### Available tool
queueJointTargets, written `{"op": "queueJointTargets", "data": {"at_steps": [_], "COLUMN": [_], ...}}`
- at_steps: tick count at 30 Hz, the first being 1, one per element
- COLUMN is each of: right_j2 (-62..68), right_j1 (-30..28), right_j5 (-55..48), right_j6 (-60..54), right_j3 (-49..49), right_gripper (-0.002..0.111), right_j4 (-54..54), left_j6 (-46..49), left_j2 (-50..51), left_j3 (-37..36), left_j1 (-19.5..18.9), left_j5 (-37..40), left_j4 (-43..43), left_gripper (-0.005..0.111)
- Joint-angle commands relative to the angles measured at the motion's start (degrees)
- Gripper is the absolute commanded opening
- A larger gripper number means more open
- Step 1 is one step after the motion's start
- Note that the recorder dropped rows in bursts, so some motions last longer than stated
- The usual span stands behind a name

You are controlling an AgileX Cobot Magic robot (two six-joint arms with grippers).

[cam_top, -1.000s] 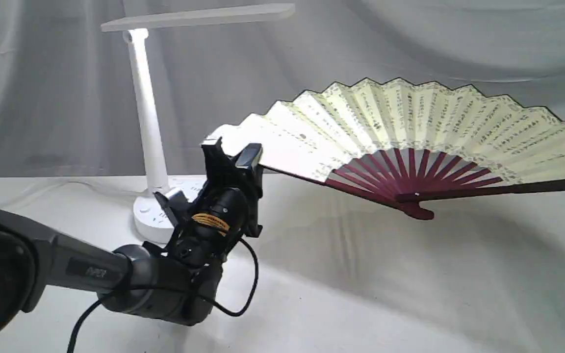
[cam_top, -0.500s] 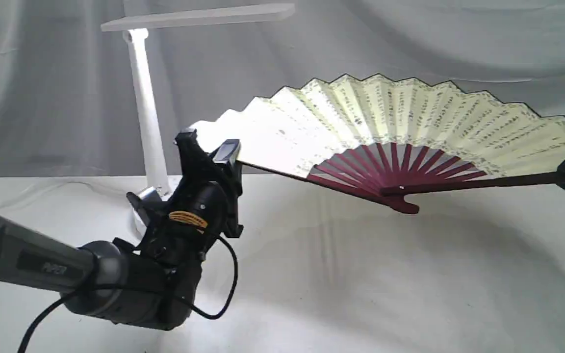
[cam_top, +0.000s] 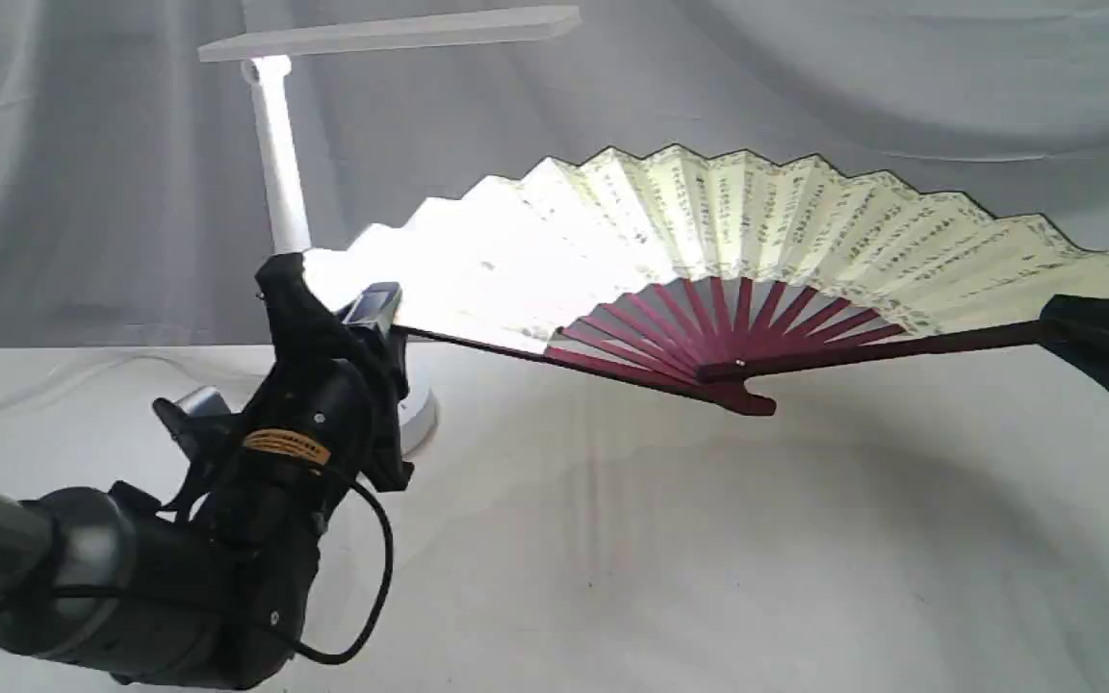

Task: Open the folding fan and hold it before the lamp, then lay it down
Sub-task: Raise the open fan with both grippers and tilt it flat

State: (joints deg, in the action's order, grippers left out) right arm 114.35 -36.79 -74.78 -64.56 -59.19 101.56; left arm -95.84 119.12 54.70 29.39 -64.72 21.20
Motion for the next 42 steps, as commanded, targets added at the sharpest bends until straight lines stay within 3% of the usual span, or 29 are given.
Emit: {"op": "queueJointTargets", "data": {"at_steps": [1,12,22,27,42], "right_j2": [-0.1,-0.3,-0.3,-0.3,-2.3], "right_j1": [0.5,1.6,5.4,5.5,8.9], "right_j5": [4.8,4.8,4.8,4.8,4.8], "right_j6": [-3.7,-2.4,-2.1,-1.2,4.9], "right_j3": [-0.2,-0.2,-0.2,-0.4,-6.9], "right_gripper": [0.0,0.0,0.0,0.0,0.0], "right_j4": [-1.6,-1.6,-1.6,-1.6,-1.6], "left_j6": [-4.1,6.2,6.0,4.4,2.5], "left_j2": [-3.9,-10.1,-12.5,-12.5,-12.5], "left_j3": [-1.7,-6.6,-7.4,-8.1,-9.2], "left_j1": [-1.4,-1.4,-1.4,-3.3,-4.8], "left_j5": [-5.2,-5.2,-5.2,-5.2,-5.2], "left_j4": [8.1,12.7,15.1,14.5,13.9], "left_gripper": [0.0,0.0,0.0,0.0,0.0]}}
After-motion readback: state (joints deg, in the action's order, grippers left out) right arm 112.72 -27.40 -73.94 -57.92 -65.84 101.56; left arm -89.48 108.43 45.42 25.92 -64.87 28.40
